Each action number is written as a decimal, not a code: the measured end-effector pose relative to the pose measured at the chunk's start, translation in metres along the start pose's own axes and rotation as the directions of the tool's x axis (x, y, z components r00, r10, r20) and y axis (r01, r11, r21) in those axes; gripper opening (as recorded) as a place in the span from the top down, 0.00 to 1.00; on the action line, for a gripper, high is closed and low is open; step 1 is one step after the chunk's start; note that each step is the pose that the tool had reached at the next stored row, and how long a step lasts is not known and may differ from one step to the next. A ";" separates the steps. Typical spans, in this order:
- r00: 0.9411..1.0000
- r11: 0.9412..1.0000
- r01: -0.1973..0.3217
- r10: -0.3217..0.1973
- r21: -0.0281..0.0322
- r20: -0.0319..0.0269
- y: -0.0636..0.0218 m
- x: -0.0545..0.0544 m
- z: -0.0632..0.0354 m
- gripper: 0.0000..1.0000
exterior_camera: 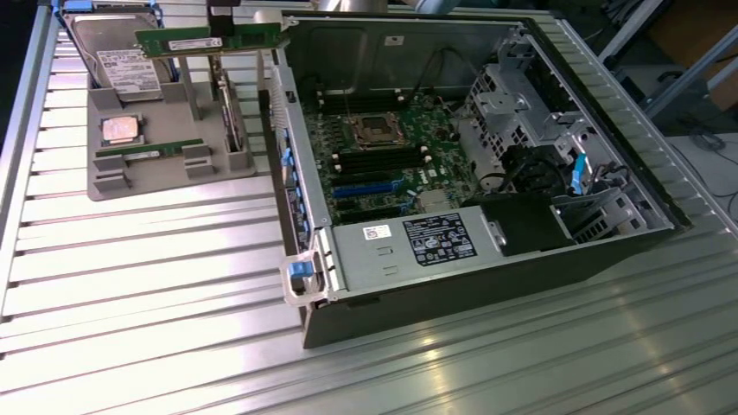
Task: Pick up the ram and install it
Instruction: 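Pick up the ram and move it above insertion slot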
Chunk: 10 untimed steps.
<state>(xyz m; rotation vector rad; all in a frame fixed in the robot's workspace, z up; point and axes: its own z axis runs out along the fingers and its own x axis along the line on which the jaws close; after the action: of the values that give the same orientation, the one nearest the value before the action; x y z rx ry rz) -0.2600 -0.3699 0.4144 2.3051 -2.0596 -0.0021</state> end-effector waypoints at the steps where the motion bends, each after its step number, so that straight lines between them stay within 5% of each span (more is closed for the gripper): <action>1: 1.000 1.000 0.000 0.000 0.000 0.000 -0.0008 0.000 -0.0001 0.88; 10: 1.000 1.000 0.000 0.000 0.000 0.000 -0.0118 0.001 -0.0005 0.88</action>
<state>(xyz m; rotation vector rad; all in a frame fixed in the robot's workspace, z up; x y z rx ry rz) -0.2480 -0.3699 0.4145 2.3051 -2.0595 -0.0022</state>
